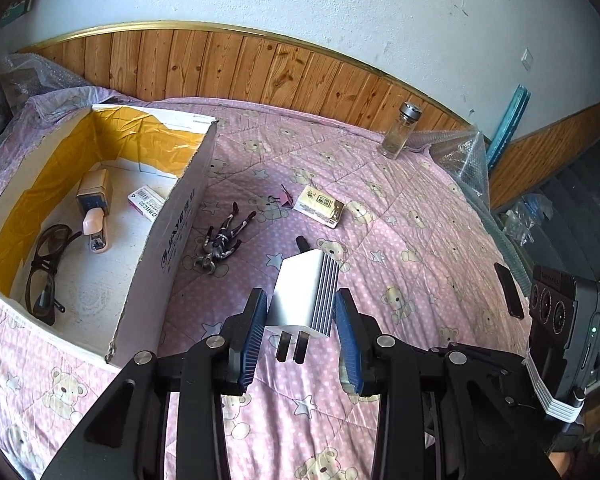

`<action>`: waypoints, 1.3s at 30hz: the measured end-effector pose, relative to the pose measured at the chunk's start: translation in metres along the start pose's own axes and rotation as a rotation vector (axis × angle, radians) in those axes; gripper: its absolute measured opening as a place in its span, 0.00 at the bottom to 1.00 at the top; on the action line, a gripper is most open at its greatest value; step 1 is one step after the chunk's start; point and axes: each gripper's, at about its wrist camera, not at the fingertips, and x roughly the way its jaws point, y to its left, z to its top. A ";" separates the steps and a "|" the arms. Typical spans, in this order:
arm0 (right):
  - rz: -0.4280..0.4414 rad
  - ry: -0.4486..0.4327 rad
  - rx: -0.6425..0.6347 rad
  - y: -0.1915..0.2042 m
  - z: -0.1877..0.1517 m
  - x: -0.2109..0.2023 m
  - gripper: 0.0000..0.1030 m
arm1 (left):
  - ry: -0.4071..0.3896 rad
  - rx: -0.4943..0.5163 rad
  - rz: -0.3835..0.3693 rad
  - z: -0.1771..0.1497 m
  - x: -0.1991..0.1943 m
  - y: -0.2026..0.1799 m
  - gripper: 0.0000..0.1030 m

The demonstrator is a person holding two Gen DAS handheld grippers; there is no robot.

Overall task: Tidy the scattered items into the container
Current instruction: 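Lift and carry the charger and green tape with both tools over the box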

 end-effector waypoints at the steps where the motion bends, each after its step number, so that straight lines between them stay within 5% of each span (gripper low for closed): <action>1: -0.001 -0.001 -0.005 0.003 -0.001 -0.001 0.16 | -0.006 -0.003 -0.001 -0.001 -0.003 0.001 0.35; 18: -0.022 -0.010 -0.097 0.051 -0.010 -0.009 0.16 | -0.069 -0.076 -0.024 -0.022 -0.048 0.035 0.35; 39: 0.004 -0.043 -0.237 0.109 0.020 -0.004 0.16 | -0.152 -0.168 -0.008 -0.015 -0.084 0.078 0.35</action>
